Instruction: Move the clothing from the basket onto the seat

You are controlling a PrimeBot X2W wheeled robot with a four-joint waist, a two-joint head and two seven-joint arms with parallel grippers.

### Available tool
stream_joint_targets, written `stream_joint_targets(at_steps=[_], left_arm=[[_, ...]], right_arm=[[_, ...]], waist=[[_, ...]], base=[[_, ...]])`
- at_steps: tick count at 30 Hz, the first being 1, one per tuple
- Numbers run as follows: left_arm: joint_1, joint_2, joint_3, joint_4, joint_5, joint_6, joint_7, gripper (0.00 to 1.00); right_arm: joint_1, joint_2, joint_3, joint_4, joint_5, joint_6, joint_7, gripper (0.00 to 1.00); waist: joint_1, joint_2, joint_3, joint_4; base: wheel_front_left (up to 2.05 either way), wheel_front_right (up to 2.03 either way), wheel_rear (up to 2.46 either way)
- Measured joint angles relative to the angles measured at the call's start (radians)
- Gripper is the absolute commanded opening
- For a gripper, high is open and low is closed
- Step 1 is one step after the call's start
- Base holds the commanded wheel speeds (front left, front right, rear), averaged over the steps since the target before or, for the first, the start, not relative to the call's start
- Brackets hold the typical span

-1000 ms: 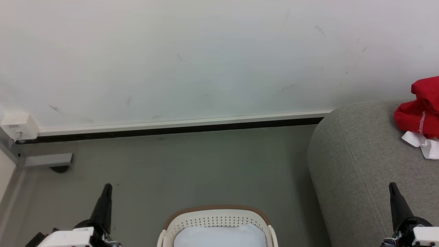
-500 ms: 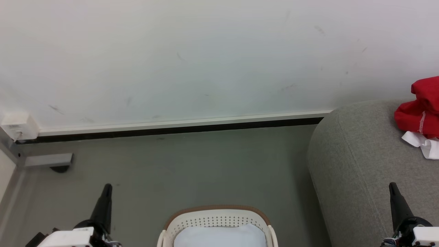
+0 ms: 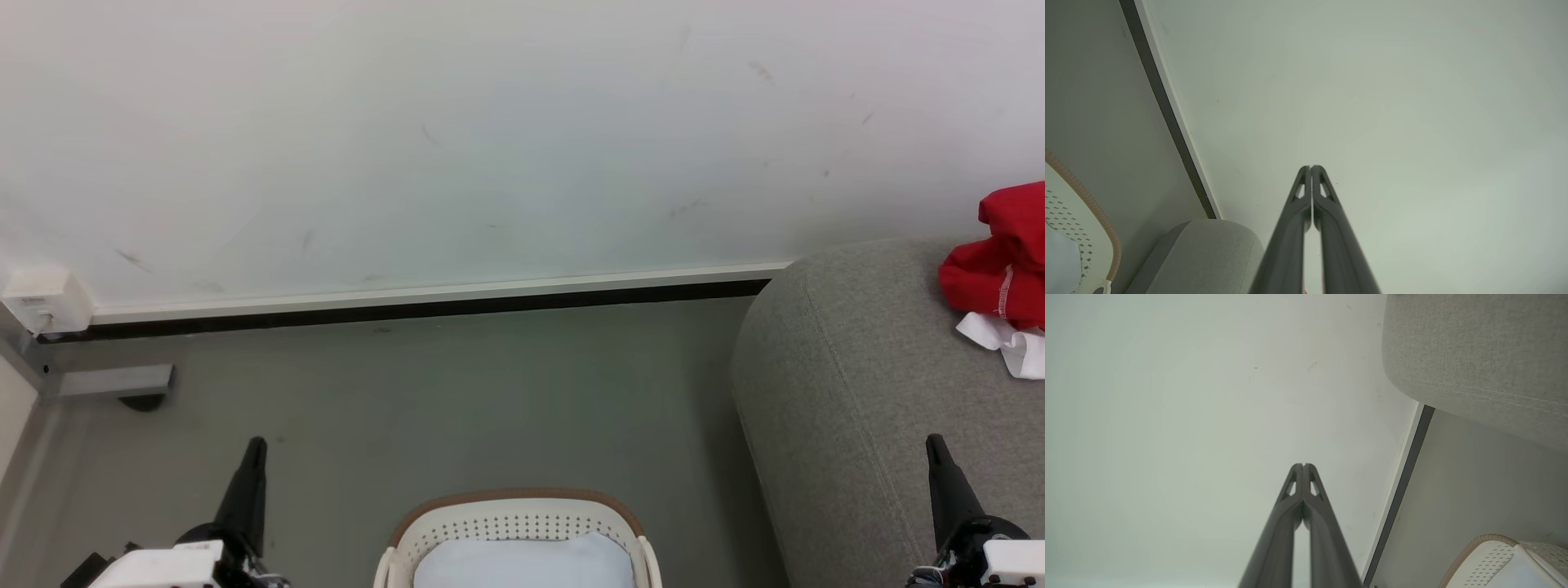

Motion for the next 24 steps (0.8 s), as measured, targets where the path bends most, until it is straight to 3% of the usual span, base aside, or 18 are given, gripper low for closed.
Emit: stream_joint_targets(at_steps=[24], left_arm=[[0.000, 0.000, 0.000, 0.000, 0.000, 0.000, 0.000, 0.00]], right_arm=[[0.000, 0.000, 0.000, 0.000, 0.000, 0.000, 0.000, 0.00]], waist=[[0.0000, 0.0000, 0.000, 0.000]], base=[[0.00, 0.00, 0.00]])
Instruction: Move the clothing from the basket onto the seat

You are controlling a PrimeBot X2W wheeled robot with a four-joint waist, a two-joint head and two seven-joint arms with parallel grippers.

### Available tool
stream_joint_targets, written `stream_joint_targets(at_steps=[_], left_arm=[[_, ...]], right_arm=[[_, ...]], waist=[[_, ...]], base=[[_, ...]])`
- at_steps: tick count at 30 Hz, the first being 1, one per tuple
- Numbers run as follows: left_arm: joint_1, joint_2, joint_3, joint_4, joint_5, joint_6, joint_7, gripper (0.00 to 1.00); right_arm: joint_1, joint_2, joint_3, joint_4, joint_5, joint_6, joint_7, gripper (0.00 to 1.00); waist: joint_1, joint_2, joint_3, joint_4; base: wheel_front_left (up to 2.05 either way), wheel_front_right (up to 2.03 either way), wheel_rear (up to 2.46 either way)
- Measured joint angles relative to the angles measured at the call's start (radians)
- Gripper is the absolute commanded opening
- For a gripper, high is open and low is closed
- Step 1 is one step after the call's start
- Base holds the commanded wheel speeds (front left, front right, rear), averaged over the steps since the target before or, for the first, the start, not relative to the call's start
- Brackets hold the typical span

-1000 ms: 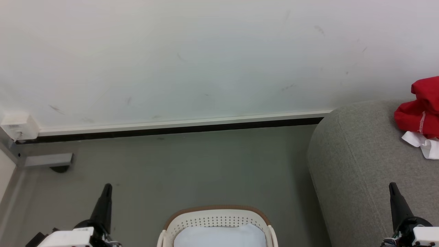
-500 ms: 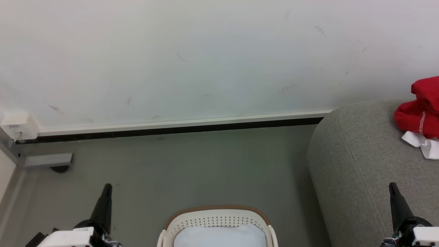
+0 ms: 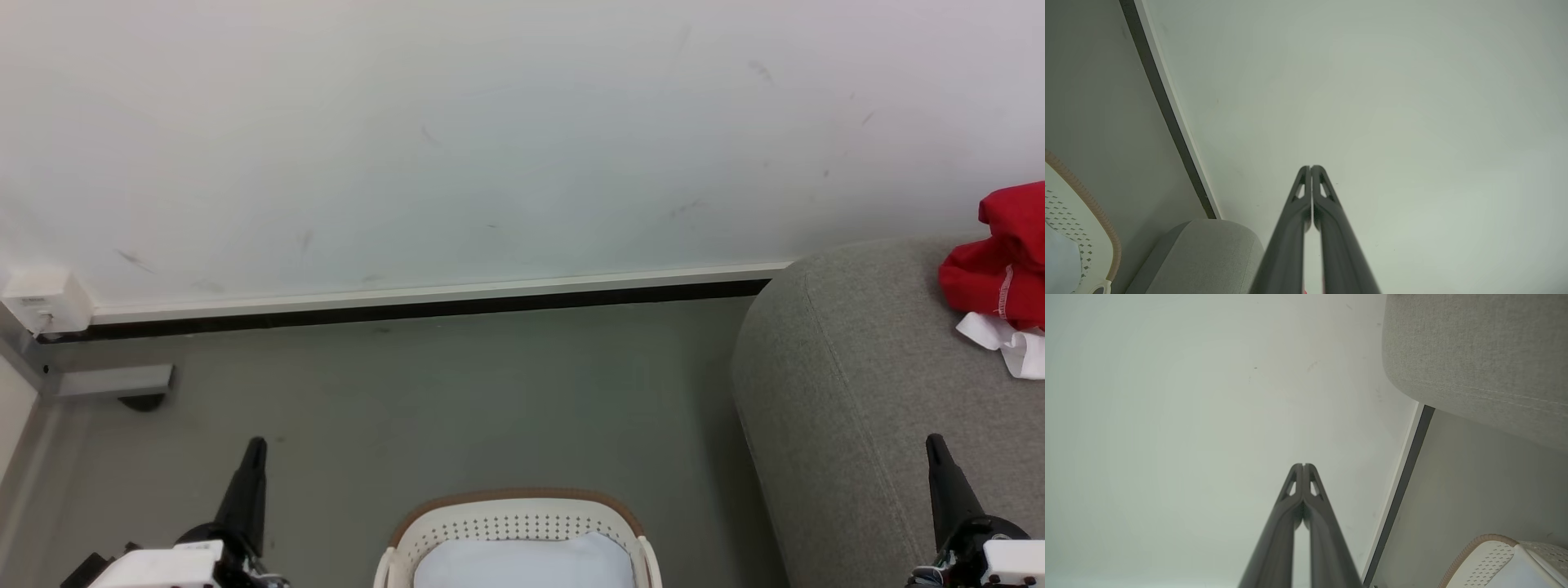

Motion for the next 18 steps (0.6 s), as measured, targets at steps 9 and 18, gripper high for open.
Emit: stream_joint_targets(at_steps=[9, 18], left_arm=[[0.000, 0.000, 0.000, 0.000, 0.000, 0.000, 0.000, 0.00], [0.000, 0.000, 0.000, 0.000, 0.000, 0.000, 0.000, 0.00]], right_arm=[[0.000, 0.000, 0.000, 0.000, 0.000, 0.000, 0.000, 0.00], [0.000, 0.000, 0.000, 0.000, 0.000, 0.000, 0.000, 0.00]], waist=[[0.0000, 0.0000, 0.000, 0.000], [0.0000, 0.0000, 0.000, 0.000]], base=[[0.00, 0.00, 0.00], [0.00, 0.00, 0.00]])
